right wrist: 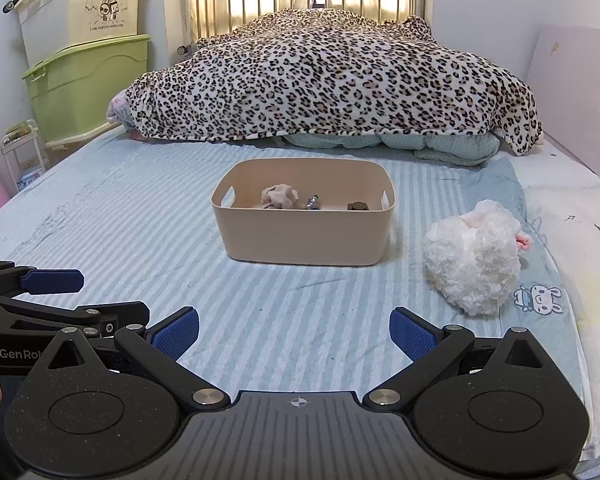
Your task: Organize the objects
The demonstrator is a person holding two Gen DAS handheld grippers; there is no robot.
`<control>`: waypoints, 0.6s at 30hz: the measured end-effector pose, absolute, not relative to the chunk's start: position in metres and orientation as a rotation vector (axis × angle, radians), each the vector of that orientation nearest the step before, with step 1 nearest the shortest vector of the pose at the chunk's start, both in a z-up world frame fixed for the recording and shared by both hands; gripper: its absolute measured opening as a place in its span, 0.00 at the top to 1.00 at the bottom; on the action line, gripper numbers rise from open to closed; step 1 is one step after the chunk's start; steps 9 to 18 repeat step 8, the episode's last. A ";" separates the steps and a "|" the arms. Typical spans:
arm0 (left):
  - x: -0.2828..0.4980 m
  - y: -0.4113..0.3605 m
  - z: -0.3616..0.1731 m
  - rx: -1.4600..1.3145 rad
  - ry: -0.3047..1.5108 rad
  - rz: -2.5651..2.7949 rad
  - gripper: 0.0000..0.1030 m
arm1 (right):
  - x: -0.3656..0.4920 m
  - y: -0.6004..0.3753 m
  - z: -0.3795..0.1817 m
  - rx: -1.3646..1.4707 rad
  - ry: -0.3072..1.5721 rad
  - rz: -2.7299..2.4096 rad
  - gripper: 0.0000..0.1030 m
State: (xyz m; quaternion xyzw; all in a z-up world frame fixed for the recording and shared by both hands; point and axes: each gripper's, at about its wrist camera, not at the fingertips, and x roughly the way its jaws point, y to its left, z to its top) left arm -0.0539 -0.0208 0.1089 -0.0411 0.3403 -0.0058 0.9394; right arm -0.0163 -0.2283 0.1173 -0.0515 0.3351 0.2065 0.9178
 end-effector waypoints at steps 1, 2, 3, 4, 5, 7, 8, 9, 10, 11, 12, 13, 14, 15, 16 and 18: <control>-0.054 -0.021 0.109 -0.083 0.694 -0.011 0.19 | -0.016 -0.228 0.117 -0.107 0.689 0.425 0.00; -0.054 -0.021 0.108 -0.083 0.695 -0.010 0.19 | -0.015 -0.229 0.116 -0.107 0.690 0.425 0.00; -0.054 -0.021 0.108 -0.082 0.696 -0.008 0.19 | -0.015 -0.230 0.115 -0.105 0.692 0.425 0.00; -0.054 -0.021 0.108 -0.080 0.696 -0.006 0.19 | -0.014 -0.230 0.115 -0.102 0.695 0.425 0.00; -0.054 -0.021 0.108 -0.076 0.693 -0.003 0.20 | -0.013 -0.230 0.114 -0.100 0.697 0.426 0.00; -0.054 -0.021 0.108 -0.070 0.692 0.004 0.20 | -0.012 -0.231 0.113 -0.095 0.701 0.426 0.00; -0.053 -0.021 0.108 -0.068 0.694 0.007 0.20 | -0.012 -0.230 0.113 -0.094 0.702 0.424 0.00; -0.053 -0.021 0.108 -0.068 0.694 0.007 0.20 | -0.012 -0.230 0.113 -0.094 0.702 0.424 0.00; -0.053 -0.021 0.108 -0.068 0.694 0.007 0.20 | -0.012 -0.230 0.113 -0.094 0.702 0.424 0.00; -0.053 -0.021 0.108 -0.068 0.694 0.007 0.20 | -0.012 -0.230 0.113 -0.094 0.702 0.424 0.00; -0.053 -0.021 0.108 -0.068 0.694 0.007 0.20 | -0.012 -0.230 0.113 -0.094 0.702 0.424 0.00; -0.053 -0.021 0.108 -0.068 0.694 0.007 0.20 | -0.012 -0.230 0.113 -0.094 0.702 0.424 0.00; -0.053 -0.021 0.108 -0.068 0.694 0.007 0.20 | -0.012 -0.230 0.113 -0.094 0.702 0.424 0.00; -0.053 -0.021 0.108 -0.068 0.694 0.007 0.20 | -0.012 -0.230 0.113 -0.094 0.702 0.424 0.00; -0.053 -0.021 0.108 -0.068 0.694 0.007 0.20 | -0.012 -0.230 0.113 -0.094 0.702 0.424 0.00; -0.053 -0.021 0.108 -0.068 0.694 0.007 0.20 | -0.012 -0.230 0.113 -0.094 0.702 0.424 0.00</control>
